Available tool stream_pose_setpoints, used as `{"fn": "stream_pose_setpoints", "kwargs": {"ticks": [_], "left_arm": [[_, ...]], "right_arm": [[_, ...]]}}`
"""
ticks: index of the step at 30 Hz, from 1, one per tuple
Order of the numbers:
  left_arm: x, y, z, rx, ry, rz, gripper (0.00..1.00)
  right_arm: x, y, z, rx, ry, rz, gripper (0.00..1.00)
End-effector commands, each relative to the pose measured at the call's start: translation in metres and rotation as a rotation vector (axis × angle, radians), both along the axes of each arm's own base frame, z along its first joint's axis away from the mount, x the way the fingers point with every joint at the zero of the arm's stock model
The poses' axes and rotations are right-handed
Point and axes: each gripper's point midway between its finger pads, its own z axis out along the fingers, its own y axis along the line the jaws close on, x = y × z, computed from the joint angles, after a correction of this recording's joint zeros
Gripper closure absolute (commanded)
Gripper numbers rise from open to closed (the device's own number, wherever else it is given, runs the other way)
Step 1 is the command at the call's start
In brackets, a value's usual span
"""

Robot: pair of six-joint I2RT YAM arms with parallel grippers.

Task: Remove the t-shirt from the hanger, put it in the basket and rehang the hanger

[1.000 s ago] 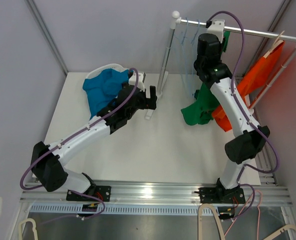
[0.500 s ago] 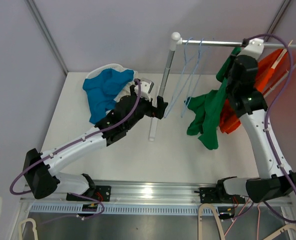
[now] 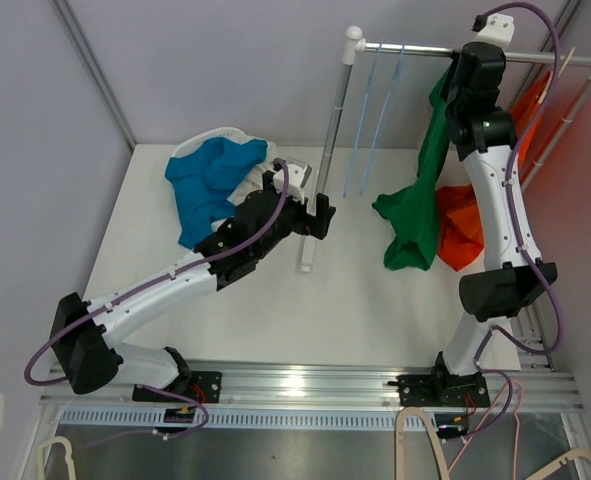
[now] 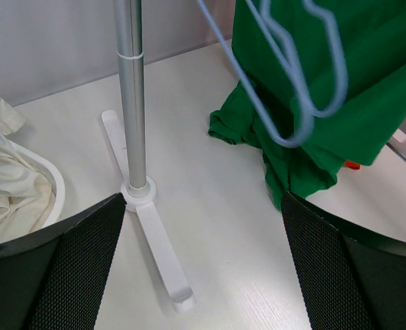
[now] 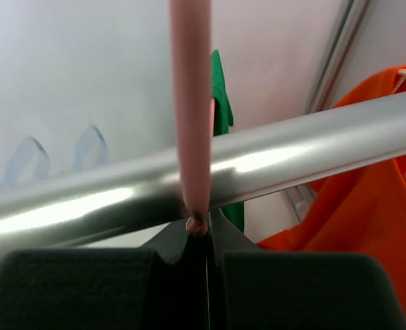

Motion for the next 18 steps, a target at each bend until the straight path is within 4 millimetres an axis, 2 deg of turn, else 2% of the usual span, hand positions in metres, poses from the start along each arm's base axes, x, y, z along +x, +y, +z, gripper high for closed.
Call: {"fn": "stream_pose_setpoints", "kwargs": {"ticks": [1,4,6,7,9,10,11,13,17,18], "left_arm": [[0.003,-0.001,0.023,-0.02,-0.048,0.01,0.01],[0.004,-0.002,0.019,-0.016,-0.044,0.013,0.0],[0.006,-0.002,0.017,-0.011,-0.042,0.017,0.0],[0.006,-0.004,0.018,-0.013,-0.042,0.016,0.01],[0.009,-0.006,0.013,-0.007,-0.028,0.021,0.01],[0.01,-0.006,0.011,-0.001,-0.02,0.024,0.0],[0.01,-0.008,0.012,-0.006,-0.015,0.026,0.0],[0.011,-0.009,0.006,0.002,-0.002,0.025,0.01],[0.01,-0.011,0.006,-0.009,0.003,0.02,0.0],[0.01,-0.011,0.007,-0.011,0.003,0.019,0.01]], "right_arm": [[-0.02,0.01,0.037,0.012,-0.112,0.064,1.0],[-0.041,0.012,0.047,0.014,-0.153,0.101,1.0],[-0.051,0.013,0.043,0.016,-0.127,0.113,1.0],[-0.061,0.012,0.049,0.02,-0.136,0.12,1.0],[-0.068,0.013,0.04,0.029,-0.116,0.128,1.0],[-0.08,0.013,0.047,0.034,-0.136,0.14,1.0],[-0.082,0.016,0.038,0.036,-0.119,0.156,1.0],[-0.096,0.019,0.046,0.043,-0.145,0.189,1.0],[-0.114,0.023,0.043,0.061,-0.125,0.224,1.0],[-0.116,0.024,0.036,0.065,-0.11,0.229,1.0]]}}
